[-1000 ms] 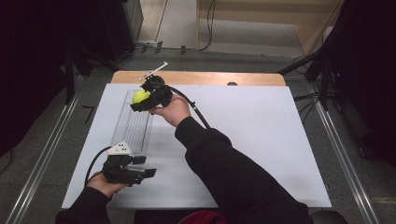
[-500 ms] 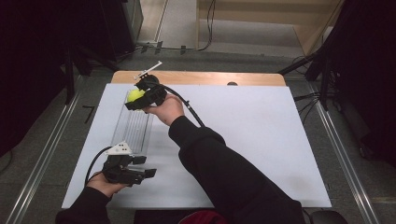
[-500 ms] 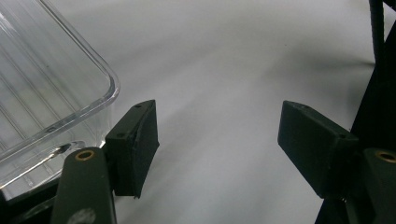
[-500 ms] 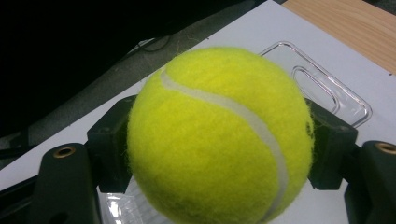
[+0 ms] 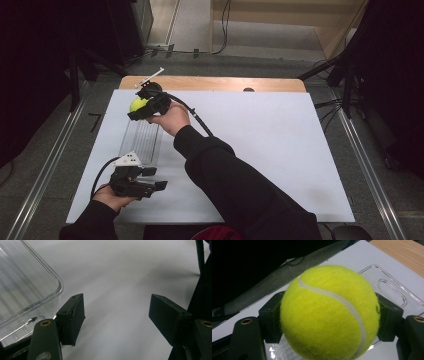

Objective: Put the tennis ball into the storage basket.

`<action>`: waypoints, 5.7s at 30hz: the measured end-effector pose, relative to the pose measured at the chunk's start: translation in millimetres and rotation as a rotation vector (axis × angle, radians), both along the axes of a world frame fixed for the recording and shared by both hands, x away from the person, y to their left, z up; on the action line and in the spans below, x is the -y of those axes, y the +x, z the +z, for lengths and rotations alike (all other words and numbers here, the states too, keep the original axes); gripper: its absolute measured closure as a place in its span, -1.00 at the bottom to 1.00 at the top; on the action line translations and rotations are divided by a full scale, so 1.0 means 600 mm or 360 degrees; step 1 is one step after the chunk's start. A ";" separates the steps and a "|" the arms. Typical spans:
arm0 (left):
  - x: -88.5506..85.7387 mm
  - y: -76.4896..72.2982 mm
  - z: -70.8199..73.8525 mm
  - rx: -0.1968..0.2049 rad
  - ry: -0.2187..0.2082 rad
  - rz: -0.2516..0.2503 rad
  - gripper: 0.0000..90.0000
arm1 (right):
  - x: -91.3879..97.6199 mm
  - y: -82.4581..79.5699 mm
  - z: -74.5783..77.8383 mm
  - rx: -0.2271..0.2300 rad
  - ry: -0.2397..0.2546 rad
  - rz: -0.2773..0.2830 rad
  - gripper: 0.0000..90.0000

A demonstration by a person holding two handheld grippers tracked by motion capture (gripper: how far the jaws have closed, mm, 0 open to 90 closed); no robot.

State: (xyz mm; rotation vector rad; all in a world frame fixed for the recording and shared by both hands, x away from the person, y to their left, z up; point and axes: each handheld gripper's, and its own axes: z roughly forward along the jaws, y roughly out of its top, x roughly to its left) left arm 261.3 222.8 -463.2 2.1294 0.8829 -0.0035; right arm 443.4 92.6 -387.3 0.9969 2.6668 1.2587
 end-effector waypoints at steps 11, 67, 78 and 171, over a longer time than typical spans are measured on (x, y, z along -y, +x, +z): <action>0.000 0.000 0.000 0.0000 0.0003 0.0000 -0.34 | -0.008 0.001 -0.009 -0.0022 -0.0023 -0.0003 -0.48; 0.000 0.000 0.000 -0.0009 0.0001 -0.0008 -0.34 | -0.031 -0.010 -0.081 -0.0124 -0.0142 0.0064 -0.49; 0.000 0.000 0.000 -0.0010 -0.0003 -0.0006 -0.34 | -0.030 -0.010 -0.080 -0.0119 -0.0137 0.0068 -0.63; 0.002 0.002 -0.006 -0.0023 0.0043 0.0004 -0.34 | 0.214 -0.082 -0.055 -0.0140 -0.0048 0.0074 -0.64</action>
